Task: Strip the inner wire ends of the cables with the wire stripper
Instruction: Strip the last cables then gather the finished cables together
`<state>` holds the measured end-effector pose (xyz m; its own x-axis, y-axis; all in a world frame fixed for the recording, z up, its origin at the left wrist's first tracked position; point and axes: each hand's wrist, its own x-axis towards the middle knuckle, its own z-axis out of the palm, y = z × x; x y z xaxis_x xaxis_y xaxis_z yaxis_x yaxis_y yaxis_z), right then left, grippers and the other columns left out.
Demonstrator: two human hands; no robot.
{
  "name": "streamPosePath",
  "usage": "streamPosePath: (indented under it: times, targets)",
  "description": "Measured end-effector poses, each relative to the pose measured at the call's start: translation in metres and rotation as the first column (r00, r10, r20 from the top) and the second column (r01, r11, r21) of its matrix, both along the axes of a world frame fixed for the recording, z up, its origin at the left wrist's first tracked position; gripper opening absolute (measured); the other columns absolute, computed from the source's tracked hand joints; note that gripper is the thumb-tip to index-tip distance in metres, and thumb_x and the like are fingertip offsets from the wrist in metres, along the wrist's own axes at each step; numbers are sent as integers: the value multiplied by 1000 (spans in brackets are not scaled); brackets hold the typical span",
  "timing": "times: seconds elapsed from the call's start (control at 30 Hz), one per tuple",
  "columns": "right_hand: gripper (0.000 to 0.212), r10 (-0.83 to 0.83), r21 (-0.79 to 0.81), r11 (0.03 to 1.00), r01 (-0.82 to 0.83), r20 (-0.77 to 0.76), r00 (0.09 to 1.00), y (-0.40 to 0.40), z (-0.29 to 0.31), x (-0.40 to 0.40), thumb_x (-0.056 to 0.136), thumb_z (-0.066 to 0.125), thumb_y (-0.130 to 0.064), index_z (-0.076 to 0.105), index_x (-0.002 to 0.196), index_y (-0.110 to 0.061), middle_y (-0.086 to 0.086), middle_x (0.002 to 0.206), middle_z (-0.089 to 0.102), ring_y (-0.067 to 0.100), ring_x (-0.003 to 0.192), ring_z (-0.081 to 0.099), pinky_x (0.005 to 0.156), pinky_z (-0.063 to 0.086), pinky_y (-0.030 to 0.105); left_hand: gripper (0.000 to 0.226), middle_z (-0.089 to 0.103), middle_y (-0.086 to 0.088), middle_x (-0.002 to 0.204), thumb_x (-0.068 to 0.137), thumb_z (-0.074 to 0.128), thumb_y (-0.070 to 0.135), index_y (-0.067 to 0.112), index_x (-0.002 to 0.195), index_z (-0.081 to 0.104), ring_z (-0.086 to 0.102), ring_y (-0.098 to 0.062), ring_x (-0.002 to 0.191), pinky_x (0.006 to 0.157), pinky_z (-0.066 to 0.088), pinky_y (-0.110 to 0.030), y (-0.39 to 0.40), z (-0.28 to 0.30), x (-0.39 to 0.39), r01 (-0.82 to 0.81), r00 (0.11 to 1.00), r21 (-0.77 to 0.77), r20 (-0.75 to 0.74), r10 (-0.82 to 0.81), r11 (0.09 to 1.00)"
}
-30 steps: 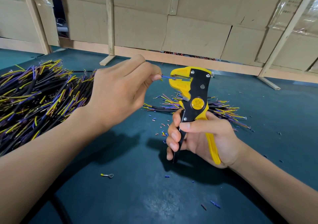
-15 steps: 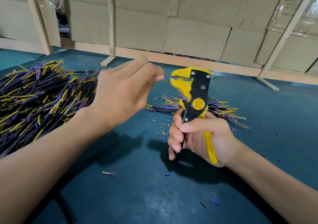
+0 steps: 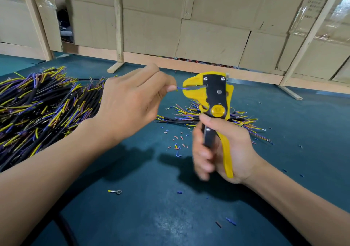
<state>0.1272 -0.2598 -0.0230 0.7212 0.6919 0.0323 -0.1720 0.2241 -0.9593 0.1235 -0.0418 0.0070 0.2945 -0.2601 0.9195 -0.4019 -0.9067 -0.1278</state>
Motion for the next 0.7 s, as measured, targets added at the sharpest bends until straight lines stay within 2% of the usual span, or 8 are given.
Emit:
streamPosePath:
  times: [0.1,0.2,0.33,0.47,0.53,0.6,0.63,0.7]
  targets:
    - [28,120,51,991,-121,22,993,-1,-3,5,90,66,-30,67,94,-3,21,82,65,40,74,67,76,56,56,26,58,-4,77,105,51,23,12,96,73,55,-25,64,46,38,-40,2,-1,0,-28,999,-18,-24,27,999]
    - [31,104,130,986,-107,30,994,-2,-5,9,84,74,-29,64,96,-2,20,84,63,39,76,65,78,55,56,25,63,-4,85,106,49,23,12,105,71,61,-30,74,57,48,-47,3,-1,2,18,993,-78,-115,-27,997]
    - [18,-158,262,954,145,29,987,-3,1,14,89,60,-19,60,92,-2,19,80,59,38,73,63,76,55,54,30,68,-3,97,103,51,14,11,131,61,57,-30,92,83,47,-44,-2,0,14,73,917,-114,-383,-112,991]
    - [11,-478,348,839,417,109,871,-14,7,25,87,59,-13,58,85,-2,20,76,57,39,69,61,74,56,56,45,71,6,99,101,58,17,14,144,49,58,-21,101,92,41,-38,-35,9,36,205,780,-190,-561,-277,960]
    - [12,-594,349,784,514,180,784,-21,9,31,88,59,-9,62,77,-7,21,73,59,39,70,60,76,58,59,58,68,4,124,102,52,36,21,155,32,53,-18,121,103,35,-39,-57,10,48,187,731,-2,-667,-140,982]
    - [17,-661,310,748,588,261,703,-25,7,35,91,59,-7,62,74,-8,18,70,63,38,70,61,77,57,56,71,45,-1,151,99,35,61,30,159,13,35,-25,142,113,26,-45,-63,11,61,14,633,287,-744,214,958]
    - [19,-675,277,738,616,299,675,-25,5,35,94,58,-5,61,75,-6,16,70,63,37,70,61,76,57,54,73,36,-5,156,98,30,67,30,158,14,29,-28,144,113,24,-47,-55,14,65,-100,557,363,-751,355,926]
    - [22,-689,226,721,655,336,642,-23,3,36,98,57,-1,60,77,-5,12,68,63,34,67,62,72,56,50,69,36,-12,150,97,36,66,23,150,35,28,-34,141,110,28,-48,-25,23,69,-344,389,456,-727,566,821]
